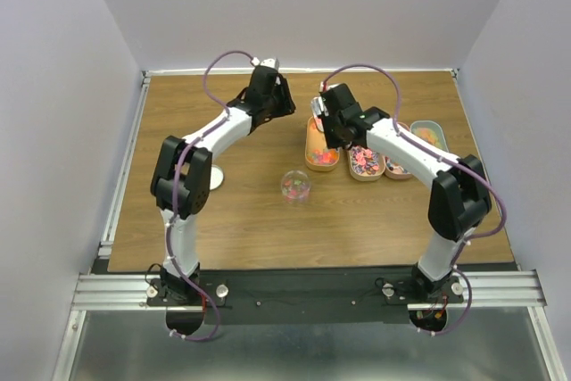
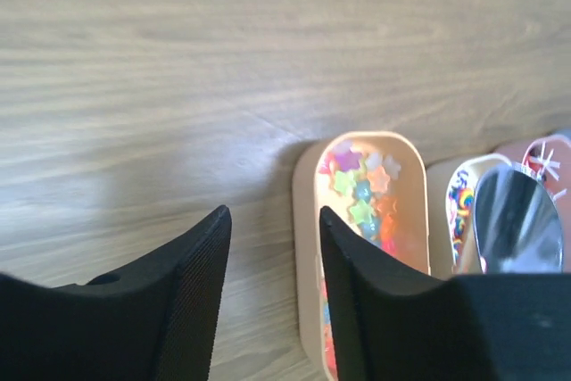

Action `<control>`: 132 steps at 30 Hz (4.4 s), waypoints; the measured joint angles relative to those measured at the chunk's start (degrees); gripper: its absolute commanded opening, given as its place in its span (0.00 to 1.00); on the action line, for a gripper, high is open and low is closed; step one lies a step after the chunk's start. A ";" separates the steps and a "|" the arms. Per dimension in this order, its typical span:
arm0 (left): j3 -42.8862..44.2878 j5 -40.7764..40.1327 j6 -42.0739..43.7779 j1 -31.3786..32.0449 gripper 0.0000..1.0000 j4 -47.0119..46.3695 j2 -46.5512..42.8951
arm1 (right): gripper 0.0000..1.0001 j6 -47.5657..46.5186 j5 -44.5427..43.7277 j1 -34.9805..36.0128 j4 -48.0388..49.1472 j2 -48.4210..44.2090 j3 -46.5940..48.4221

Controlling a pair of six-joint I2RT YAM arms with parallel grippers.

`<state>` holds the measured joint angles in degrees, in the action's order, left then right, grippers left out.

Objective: Pack the candies
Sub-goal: Scoop the fake candies from the storage box, then place the fake candies in the packing bottle.

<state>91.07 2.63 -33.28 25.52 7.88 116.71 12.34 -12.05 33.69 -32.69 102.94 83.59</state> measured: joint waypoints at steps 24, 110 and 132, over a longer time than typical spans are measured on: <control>-38.12 -28.30 6.27 -0.70 0.76 -1.38 -50.82 | 0.01 -4.22 11.15 13.31 -26.27 -12.04 -7.61; -53.37 -38.03 10.80 -0.70 0.86 -10.91 -70.01 | 0.01 -1.03 53.62 1.73 -43.63 7.32 6.78; -53.37 -38.03 10.97 -0.70 0.86 -11.32 -70.42 | 0.01 -1.07 54.16 1.73 -43.71 6.45 4.98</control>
<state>37.69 -35.40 -22.31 24.82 -3.44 46.28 11.27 42.11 35.42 -76.40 109.38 88.58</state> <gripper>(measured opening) 0.865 0.073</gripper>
